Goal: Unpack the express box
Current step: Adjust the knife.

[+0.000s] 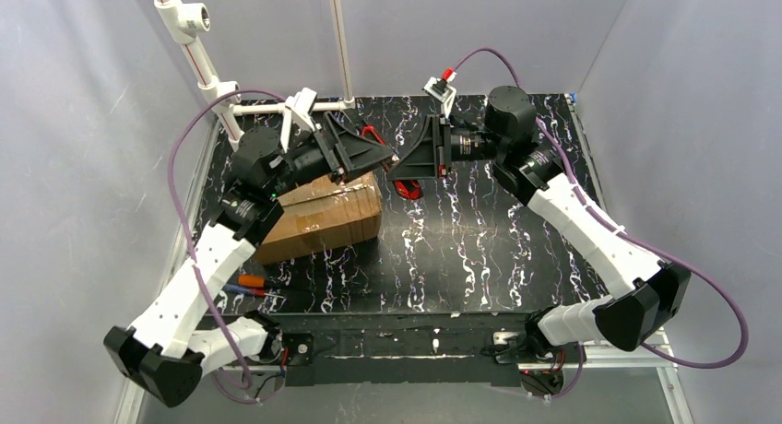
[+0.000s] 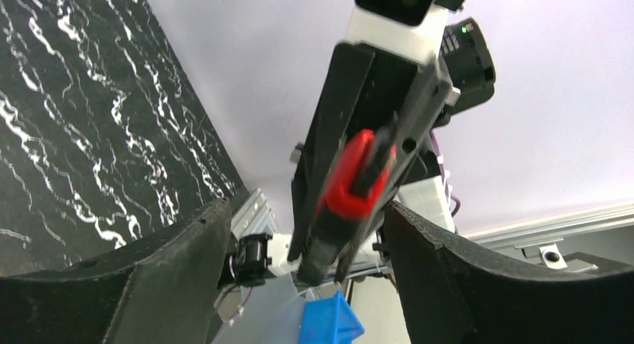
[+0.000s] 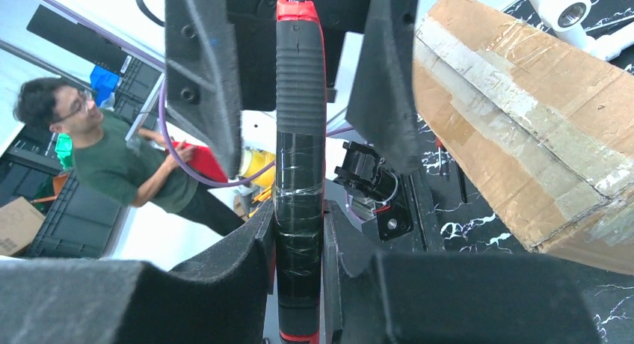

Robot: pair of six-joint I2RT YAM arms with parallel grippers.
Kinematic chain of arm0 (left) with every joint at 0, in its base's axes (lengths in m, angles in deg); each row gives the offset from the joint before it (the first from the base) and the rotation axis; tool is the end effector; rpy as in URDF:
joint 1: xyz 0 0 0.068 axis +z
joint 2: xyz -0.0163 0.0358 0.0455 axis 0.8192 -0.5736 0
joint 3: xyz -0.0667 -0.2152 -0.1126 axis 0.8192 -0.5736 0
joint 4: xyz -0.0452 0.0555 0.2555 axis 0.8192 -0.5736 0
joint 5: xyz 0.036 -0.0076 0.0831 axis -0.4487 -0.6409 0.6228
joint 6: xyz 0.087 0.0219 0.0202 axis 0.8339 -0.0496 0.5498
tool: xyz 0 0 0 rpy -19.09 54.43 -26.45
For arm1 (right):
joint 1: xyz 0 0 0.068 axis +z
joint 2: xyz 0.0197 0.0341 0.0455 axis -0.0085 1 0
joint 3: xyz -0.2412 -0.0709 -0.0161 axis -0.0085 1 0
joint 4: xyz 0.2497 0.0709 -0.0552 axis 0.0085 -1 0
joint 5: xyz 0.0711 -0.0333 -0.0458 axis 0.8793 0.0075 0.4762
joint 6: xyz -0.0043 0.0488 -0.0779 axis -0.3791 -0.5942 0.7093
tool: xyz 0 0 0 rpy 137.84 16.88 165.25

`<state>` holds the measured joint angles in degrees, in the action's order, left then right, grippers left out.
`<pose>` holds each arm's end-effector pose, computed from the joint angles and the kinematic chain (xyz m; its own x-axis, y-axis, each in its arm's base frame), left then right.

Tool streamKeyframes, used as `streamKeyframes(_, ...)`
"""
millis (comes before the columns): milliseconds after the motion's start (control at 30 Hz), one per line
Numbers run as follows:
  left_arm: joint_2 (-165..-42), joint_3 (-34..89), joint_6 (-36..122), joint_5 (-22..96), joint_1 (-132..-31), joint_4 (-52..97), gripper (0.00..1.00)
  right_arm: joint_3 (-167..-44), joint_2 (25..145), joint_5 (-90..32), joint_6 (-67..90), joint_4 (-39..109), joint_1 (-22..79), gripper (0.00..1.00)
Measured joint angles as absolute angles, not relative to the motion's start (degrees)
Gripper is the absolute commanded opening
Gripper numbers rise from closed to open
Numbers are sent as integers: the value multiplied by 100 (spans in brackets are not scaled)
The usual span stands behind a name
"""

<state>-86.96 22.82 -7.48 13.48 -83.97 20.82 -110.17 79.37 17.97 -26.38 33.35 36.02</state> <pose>0.2215 -0.1723 0.4361 -0.7126 -0.4659 -0.5246 0.5120 0.1658 -0.8428 0.2214 0.2472 0.4344 -0.6751 0.0108 -0.7376 -0.7376 -0.0273 0.6747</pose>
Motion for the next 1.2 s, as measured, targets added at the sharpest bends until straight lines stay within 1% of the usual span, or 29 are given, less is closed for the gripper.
streamKeyframes(33,-8823,2285,-794,1348,-8395,2255,69,-11017,7951,1803,-2645,3337,3602,1)
streamKeyframes(67,-8943,2289,-829,1343,-8393,2423,59,-11015,7959,1819,-2649,3340,3600,1)
streamKeyframes(100,-9065,2311,-871,1333,-8393,2572,53,-11015,7972,1832,-2652,3340,3600,1)
streamKeyframes(167,-9295,2418,-949,1269,-8388,2825,46,-11015,7996,1847,-2669,3342,3602,1)
streamKeyframes(200,-9428,2508,-965,1221,-8386,2963,37,-11015,8005,1856,-2671,3342,3602,1)
streamKeyframes(267,-9577,2608,-1004,1140,-8386,3146,8,-11015,8010,1856,-2691,3348,3600,1)
streamKeyframes(300,-9623,2637,-1024,1099,-8384,3254,0,-11015,8012,1830,-2708,3342,3600,1)
streamKeyframes(333,-9631,2654,-923,1059,-8380,3334,0,-11015,8016,1823,-2759,3318,3598,5)
streamKeyframes(367,-9625,2652,-862,1022,-8369,3424,0,-11017,8029,1856,-2864,3342,3596,16)
streamKeyframes(400,-9599,2648,-781,1040,-8364,3470,0,-11021,8029,1827,-2899,3375,3598,30)
streamKeyframes(433,-9555,2628,-713,1149,-8364,3518,0,-11024,8029,1771,-2914,3410,3600,45)
streamKeyframes(467,-9511,2593,-678,1256,-8367,3571,0,-11026,8029,1663,-2953,3462,3604,63)
streamKeyframes(500,-9432,2495,-632,1477,-8367,3706,0,-11024,8029,1495,-3014,3565,3637,76)
streamKeyframes(600,-9290,2311,-665,2089,-8360,4145,0,-10648,7911,492,-3552,4159,3670,97)
streamKeyframes(633,-9286,2278,-689,2318,-8360,4366,0,-10409,7841,190,-3771,4448,3674,98)
streamKeyframes(733,-9389,2112,-834,2943,-8360,4919,0,-9380,7629,-1038,-4636,6043,3827,98)
streamKeyframes(867,-9526,1885,-1120,3754,-8364,5503,0,-8989,7798,-2325,-5172,7184,4133,96)
streamKeyframes(933,-9529,1828,-1175,4178,-8391,5688,0,-8989,7918,-2909,-5327,7589,4291,93)
streamKeyframes(967,-9526,1815,-1172,4393,-8410,5778,0,-8989,7961,-3257,-5406,7772,4398,90)
streamKeyframes(1000,-9526,1810,-1166,4580,-8439,5857,0,-8989,7999,-3576,-5495,7947,4498,84)
streamKeyframes(1033,-9526,1806,-1159,4714,-8469,5911,0,-8989,8027,-3862,-5559,8091,4590,82)
streamKeyframes(1133,-9526,1789,-1131,5094,-8574,6060,0,-9008,8156,-4564,-5810,8448,4767,81)
streamKeyframes(1200,-9544,1789,-1096,5278,-8631,6121,0,-9081,8311,-4861,-5941,8618,4822,77)
